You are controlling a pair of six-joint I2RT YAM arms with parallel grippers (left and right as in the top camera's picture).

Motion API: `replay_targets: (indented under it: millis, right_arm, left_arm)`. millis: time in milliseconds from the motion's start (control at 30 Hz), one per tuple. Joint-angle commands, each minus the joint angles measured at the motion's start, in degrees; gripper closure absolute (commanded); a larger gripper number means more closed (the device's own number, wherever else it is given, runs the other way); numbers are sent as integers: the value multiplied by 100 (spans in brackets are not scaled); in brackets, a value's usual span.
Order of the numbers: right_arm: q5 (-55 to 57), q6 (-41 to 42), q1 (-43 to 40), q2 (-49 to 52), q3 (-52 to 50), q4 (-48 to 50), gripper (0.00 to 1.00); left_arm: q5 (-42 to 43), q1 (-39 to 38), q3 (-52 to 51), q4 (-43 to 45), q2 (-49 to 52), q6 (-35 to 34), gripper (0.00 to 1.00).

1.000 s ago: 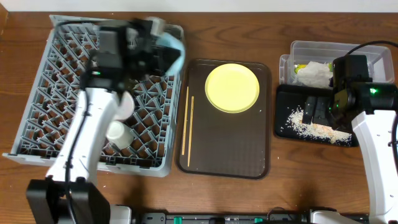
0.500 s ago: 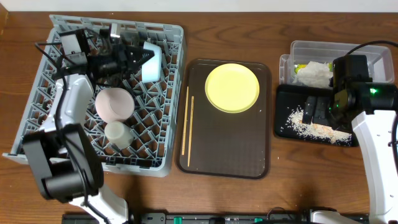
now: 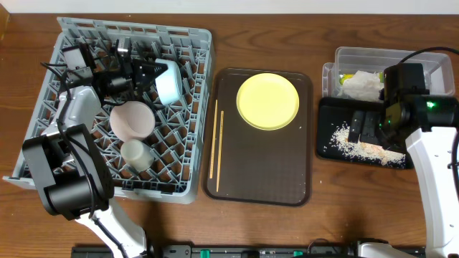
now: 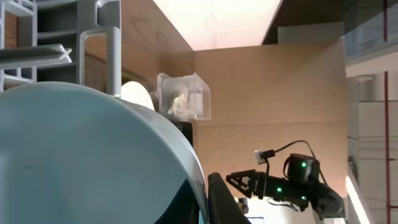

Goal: Sort waste into correct bins and load items into the dishwasher
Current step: 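Lower the blue bowl into the rack and open the left gripper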

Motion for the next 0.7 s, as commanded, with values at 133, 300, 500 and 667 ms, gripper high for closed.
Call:
replay_targets:
  millis: [133,300,500,667]
  right_arm:
    - [-7,68,-70,-17,9,-11,1]
    - [-7,68,-70,-17,9,-50,1]
    - [-7,70,-70,-17,9,-48,1]
    - [-7,68,-70,-17,9,-52,1]
  left_arm:
    - [-730,109,55,28,144,-50,93]
    - [-1436,317,55,28,144,85,83]
    - [-1521,544,55,26,144,245,51]
    - [-1456,625,55,9,39,243,32]
